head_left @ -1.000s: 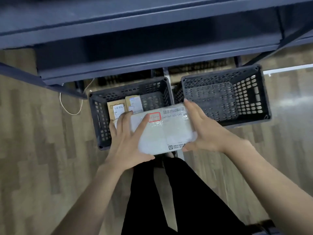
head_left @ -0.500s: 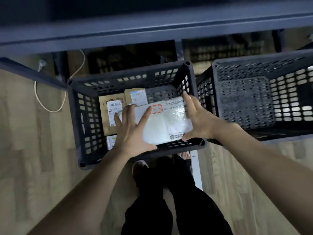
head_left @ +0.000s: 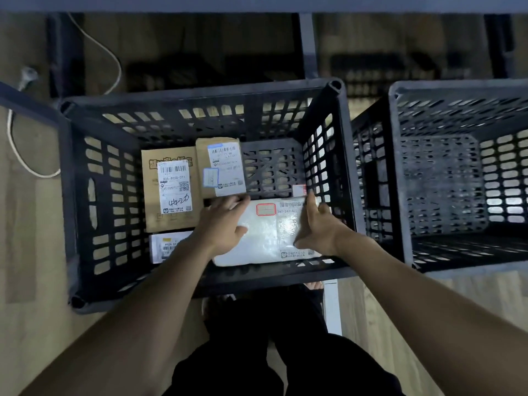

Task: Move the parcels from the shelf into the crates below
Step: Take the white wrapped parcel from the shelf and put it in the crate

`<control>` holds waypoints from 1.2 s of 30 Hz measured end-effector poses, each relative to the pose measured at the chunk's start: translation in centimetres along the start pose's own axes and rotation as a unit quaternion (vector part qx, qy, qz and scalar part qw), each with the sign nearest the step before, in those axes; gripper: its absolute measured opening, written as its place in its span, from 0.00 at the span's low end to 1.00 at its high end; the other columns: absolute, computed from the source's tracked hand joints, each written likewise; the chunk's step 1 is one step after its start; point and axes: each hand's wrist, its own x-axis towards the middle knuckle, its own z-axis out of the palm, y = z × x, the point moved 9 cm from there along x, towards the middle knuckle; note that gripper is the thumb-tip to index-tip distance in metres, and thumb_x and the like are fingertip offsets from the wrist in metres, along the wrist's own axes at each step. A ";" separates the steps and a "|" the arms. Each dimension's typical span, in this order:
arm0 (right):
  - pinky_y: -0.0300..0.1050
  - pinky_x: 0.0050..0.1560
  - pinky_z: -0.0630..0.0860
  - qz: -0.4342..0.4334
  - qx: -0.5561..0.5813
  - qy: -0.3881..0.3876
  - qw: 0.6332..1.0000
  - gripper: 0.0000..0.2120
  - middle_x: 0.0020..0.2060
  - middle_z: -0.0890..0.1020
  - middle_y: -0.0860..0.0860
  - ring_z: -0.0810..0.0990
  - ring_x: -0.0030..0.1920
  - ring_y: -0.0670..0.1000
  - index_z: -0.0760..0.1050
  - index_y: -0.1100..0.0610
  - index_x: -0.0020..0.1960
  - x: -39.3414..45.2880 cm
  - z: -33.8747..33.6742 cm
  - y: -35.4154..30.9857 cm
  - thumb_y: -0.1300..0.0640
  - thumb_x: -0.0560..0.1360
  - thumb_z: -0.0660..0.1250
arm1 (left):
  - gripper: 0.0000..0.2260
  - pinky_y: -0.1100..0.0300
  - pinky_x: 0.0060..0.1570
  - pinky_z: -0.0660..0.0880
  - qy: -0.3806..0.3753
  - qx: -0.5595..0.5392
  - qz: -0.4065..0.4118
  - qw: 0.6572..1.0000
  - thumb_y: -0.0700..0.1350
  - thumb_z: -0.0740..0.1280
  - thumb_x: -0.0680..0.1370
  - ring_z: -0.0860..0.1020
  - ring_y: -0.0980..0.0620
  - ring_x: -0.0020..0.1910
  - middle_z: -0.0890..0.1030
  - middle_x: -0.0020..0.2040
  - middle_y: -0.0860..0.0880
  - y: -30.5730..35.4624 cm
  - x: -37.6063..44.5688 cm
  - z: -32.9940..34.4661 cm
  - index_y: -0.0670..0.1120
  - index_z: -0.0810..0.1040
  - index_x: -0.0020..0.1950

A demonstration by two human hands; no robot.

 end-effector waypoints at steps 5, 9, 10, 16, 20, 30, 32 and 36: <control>0.52 0.72 0.61 0.002 -0.012 -0.006 1.000 0.55 0.76 0.45 0.61 0.60 0.73 0.62 0.25 0.54 0.74 2.5 1.5 -0.1 0.56 0.73 0.72 | 0.42 0.44 0.70 0.55 -0.042 0.060 -0.024 0.997 0.57 0.66 0.75 0.47 0.49 0.75 0.48 0.77 0.50 -1.3 0.7 2.9 0.49 0.41 0.78; 0.51 0.70 0.63 -0.009 -0.054 0.029 0.998 0.56 0.73 0.49 0.62 0.65 0.69 0.62 0.27 0.57 0.74 3.1 1.7 -0.3 0.55 0.72 0.73 | 0.44 0.45 0.71 0.52 -0.023 0.043 0.015 0.999 0.60 0.66 0.74 0.48 0.49 0.75 0.49 0.77 0.49 -2.2 0.8 3.0 0.48 0.42 0.78; 0.51 0.70 0.63 -0.010 -0.061 0.027 0.998 0.56 0.74 0.48 0.62 0.64 0.70 0.62 0.27 0.56 0.74 3.1 1.7 -0.3 0.54 0.72 0.73 | 0.43 0.44 0.71 0.52 -0.016 0.038 0.019 0.999 0.60 0.66 0.74 0.48 0.49 0.75 0.49 0.77 0.49 -2.2 0.7 3.0 0.48 0.43 0.78; 0.50 0.74 0.48 -0.021 -0.215 0.067 0.974 0.53 0.75 0.37 0.62 0.45 0.76 0.61 0.29 0.60 0.75 2.3 1.7 -0.7 0.48 0.74 0.70 | 0.39 0.44 0.73 0.45 -0.036 0.149 -0.029 0.988 0.59 0.60 0.78 0.41 0.45 0.76 0.39 0.77 0.45 -0.5 -0.9 2.5 0.47 0.40 0.77; 0.52 0.73 0.39 -0.090 -0.323 0.074 0.939 0.39 0.75 0.32 0.56 0.37 0.76 0.58 0.34 0.50 0.77 2.0 2.9 -2.2 0.64 0.79 0.58 | 0.35 0.50 0.74 0.41 -0.070 0.128 -0.061 0.988 0.54 0.58 0.80 0.39 0.47 0.76 0.35 0.77 0.48 -0.2 -2.8 3.2 0.48 0.39 0.77; 0.51 0.74 0.53 -0.083 -0.342 0.022 0.936 0.42 0.75 0.33 0.53 0.41 0.76 0.57 0.36 0.48 0.77 2.9 2.8 -2.2 0.70 0.77 0.58 | 0.34 0.54 0.73 0.50 0.027 0.077 -0.028 0.996 0.33 0.58 0.77 0.47 0.48 0.77 0.42 0.78 0.49 -0.4 -3.0 1.9 0.49 0.45 0.78; 0.51 0.75 0.47 -0.077 -0.353 0.018 0.932 0.42 0.75 0.31 0.54 0.39 0.76 0.57 0.34 0.49 0.77 2.6 3.1 -2.3 0.72 0.76 0.56 | 0.31 0.53 0.73 0.50 0.016 0.089 -0.035 0.995 0.34 0.53 0.77 0.49 0.46 0.77 0.43 0.78 0.47 0.1 -3.3 2.1 0.47 0.46 0.78; 0.50 0.75 0.44 -0.072 -0.349 0.000 0.934 0.45 0.74 0.31 0.53 0.38 0.76 0.56 0.35 0.49 0.77 2.0 3.5 -1.7 0.76 0.73 0.56 | 0.29 0.49 0.71 0.57 0.037 0.087 -0.042 0.995 0.34 0.46 0.75 0.58 0.42 0.75 0.51 0.77 0.42 0.1 -3.9 1.8 0.42 0.55 0.77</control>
